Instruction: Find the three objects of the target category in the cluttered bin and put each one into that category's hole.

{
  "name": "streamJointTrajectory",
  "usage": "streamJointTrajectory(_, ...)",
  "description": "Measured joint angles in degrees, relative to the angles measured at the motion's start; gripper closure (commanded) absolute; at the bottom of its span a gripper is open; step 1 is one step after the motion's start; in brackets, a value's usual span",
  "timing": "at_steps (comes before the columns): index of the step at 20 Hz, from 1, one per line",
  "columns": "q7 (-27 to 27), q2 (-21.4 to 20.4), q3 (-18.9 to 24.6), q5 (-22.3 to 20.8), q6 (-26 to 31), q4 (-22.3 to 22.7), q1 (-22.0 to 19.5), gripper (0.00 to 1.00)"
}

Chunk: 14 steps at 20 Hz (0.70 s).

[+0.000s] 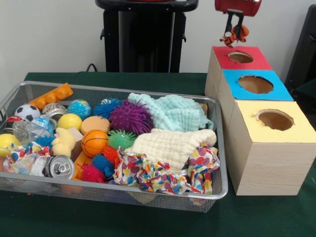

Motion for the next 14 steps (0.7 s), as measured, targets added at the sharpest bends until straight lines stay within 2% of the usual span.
streamJointTrajectory(7, 0.00, 3.25, -0.02, -0.75, -3.81, -0.09, -1.71, 1.00)
streamJointTrajectory(14, 0.00, 3.20, -0.73, -0.77, -3.93, -0.24, 0.48, 1.00)
